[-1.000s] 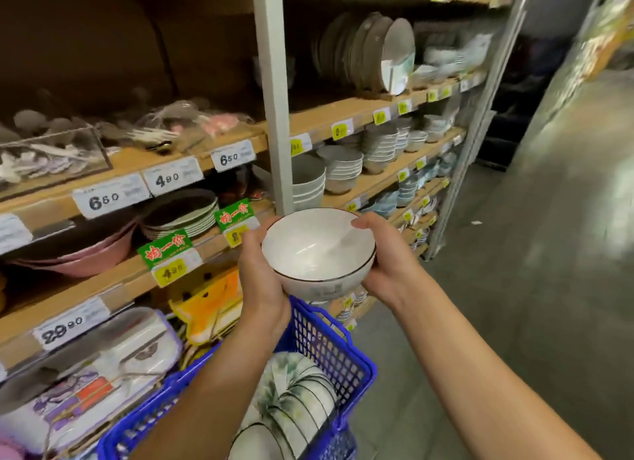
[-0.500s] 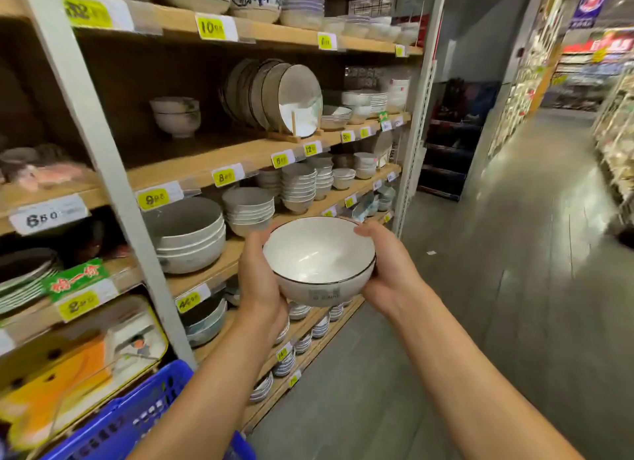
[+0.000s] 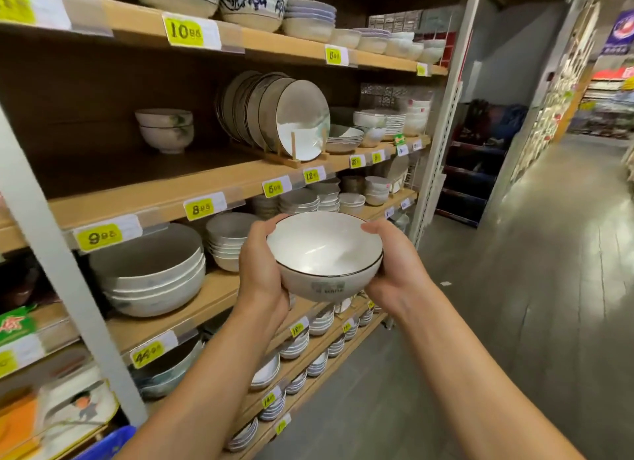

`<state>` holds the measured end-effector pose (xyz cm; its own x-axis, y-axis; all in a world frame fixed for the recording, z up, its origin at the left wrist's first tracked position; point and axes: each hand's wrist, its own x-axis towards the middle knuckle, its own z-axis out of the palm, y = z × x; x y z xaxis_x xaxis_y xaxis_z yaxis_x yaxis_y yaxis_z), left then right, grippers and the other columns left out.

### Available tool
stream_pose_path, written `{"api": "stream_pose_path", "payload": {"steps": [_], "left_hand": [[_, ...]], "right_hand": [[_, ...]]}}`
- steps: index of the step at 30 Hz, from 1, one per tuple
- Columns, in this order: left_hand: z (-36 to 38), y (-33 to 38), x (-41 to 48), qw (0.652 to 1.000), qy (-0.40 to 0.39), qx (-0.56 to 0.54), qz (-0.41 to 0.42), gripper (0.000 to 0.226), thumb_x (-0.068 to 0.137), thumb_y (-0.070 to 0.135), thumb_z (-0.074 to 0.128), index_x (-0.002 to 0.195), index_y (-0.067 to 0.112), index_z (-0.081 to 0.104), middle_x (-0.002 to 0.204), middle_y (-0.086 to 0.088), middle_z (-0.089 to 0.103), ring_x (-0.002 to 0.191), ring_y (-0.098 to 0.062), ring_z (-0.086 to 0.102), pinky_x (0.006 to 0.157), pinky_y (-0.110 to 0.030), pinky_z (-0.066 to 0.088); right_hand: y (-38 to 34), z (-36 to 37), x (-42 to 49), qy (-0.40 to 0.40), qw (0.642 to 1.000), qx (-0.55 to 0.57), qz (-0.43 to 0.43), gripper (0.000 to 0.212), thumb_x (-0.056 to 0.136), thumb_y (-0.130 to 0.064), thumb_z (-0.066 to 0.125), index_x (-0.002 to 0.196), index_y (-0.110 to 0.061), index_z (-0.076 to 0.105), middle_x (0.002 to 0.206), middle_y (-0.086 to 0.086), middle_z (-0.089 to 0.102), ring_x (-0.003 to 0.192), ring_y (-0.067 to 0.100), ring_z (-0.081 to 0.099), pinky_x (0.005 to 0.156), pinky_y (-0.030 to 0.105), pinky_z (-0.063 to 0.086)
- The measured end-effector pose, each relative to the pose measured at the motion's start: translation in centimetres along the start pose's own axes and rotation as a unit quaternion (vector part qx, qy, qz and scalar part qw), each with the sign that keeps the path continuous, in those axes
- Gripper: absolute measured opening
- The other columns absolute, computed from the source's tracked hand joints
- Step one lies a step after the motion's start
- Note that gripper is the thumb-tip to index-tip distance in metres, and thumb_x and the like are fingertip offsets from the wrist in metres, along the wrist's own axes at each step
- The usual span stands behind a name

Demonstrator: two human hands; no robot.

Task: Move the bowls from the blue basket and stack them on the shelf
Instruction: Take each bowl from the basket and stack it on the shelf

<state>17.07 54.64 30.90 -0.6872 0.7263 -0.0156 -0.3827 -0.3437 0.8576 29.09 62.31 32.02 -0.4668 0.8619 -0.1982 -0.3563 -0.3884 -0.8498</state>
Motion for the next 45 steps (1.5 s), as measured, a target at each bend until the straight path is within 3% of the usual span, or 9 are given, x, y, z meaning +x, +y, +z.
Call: {"api": "stream_pose_path", "payload": {"steps": [5,10,13,18,22,28,32,38,45], "left_hand": [[-0.1,1.7,6.5,1.0,0.019,-0.008,-0.001,0.032,0.092,0.032,0.04,0.095,0.019,0.07,0.082,-0.002,0.077,0.066,-0.016,0.072,0.052,-0.025,0.054],[-0.6,4.0,11.9,0.998,0.052,0.019,0.033,0.034,0.091,0.028,0.041,0.1,0.015,0.071,0.093,-0.005,0.076,0.085,-0.025,0.07,0.069,-0.032,0.053],[-1.0,5.1,14.5,0.996,0.069,0.034,0.047,0.031,0.089,0.027,0.042,0.098,0.016,0.07,0.086,-0.002,0.076,0.077,-0.021,0.071,0.064,-0.03,0.056],[-1.5,6.7,18.1,0.988,0.121,0.061,0.07,0.03,0.084,0.021,0.045,0.106,0.02,0.066,0.108,-0.008,0.068,0.1,-0.03,0.064,0.087,-0.047,0.055],[-2.0,8.1,21.1,0.983,0.151,0.062,0.084,0.041,0.08,0.017,0.043,0.115,0.014,0.065,0.111,-0.012,0.067,0.098,-0.034,0.064,0.078,-0.047,0.058],[-2.9,9.0,25.7,0.967,0.222,0.052,0.113,0.044,0.077,0.009,0.038,0.111,0.001,0.066,0.109,-0.019,0.07,0.102,-0.039,0.063,0.091,-0.049,0.051],[-3.2,8.7,28.0,0.959,0.251,0.035,0.125,0.041,0.076,0.009,0.038,0.1,0.0,0.07,0.094,-0.016,0.075,0.09,-0.034,0.07,0.08,-0.04,0.056],[-3.1,7.4,29.6,0.945,0.295,0.028,0.138,0.037,0.074,0.009,0.04,0.093,0.001,0.07,0.09,-0.017,0.075,0.08,-0.031,0.073,0.073,-0.039,0.06],[-3.5,6.7,30.2,0.931,0.329,0.023,0.154,0.033,0.074,0.01,0.043,0.095,0.004,0.068,0.086,-0.013,0.076,0.079,-0.029,0.074,0.076,-0.04,0.06]], "right_hand": [[-0.7,3.6,6.9,-0.046,0.999,-0.007,0.006,0.037,0.092,-0.016,0.043,0.121,-0.011,0.066,0.117,0.015,0.069,0.112,0.036,0.062,0.099,0.049,0.048],[-1.2,7.6,12.6,-0.078,0.997,-0.003,0.026,0.034,0.089,-0.016,0.047,0.118,-0.01,0.065,0.115,0.015,0.07,0.109,0.036,0.063,0.095,0.049,0.05],[-1.2,9.5,15.3,-0.102,0.994,0.011,0.036,0.029,0.088,-0.014,0.048,0.108,-0.01,0.068,0.105,0.014,0.073,0.101,0.035,0.065,0.085,0.043,0.054],[-1.5,12.2,19.3,-0.146,0.988,0.01,0.051,0.035,0.088,-0.014,0.049,0.119,-0.012,0.066,0.115,0.015,0.07,0.108,0.036,0.063,0.095,0.049,0.051],[-1.6,14.6,23.0,-0.201,0.977,0.004,0.066,0.035,0.092,-0.013,0.045,0.122,-0.013,0.064,0.115,0.014,0.069,0.106,0.033,0.063,0.085,0.043,0.055],[-1.3,17.5,28.6,-0.279,0.955,-0.002,0.101,0.033,0.093,-0.011,0.046,0.121,-0.008,0.063,0.119,0.018,0.067,0.114,0.035,0.06,0.101,0.051,0.047],[-1.0,19.3,32.1,-0.306,0.943,-0.019,0.128,0.036,0.093,-0.009,0.046,0.126,-0.006,0.06,0.12,0.02,0.067,0.113,0.035,0.062,0.101,0.05,0.048],[0.0,20.0,35.4,-0.333,0.927,-0.041,0.169,0.037,0.091,-0.009,0.049,0.126,-0.001,0.058,0.113,0.021,0.069,0.107,0.035,0.066,0.098,0.05,0.05],[0.4,20.6,36.5,-0.348,0.92,-0.053,0.174,0.029,0.091,-0.007,0.048,0.113,0.001,0.064,0.104,0.021,0.072,0.1,0.034,0.069,0.09,0.046,0.054]]}}
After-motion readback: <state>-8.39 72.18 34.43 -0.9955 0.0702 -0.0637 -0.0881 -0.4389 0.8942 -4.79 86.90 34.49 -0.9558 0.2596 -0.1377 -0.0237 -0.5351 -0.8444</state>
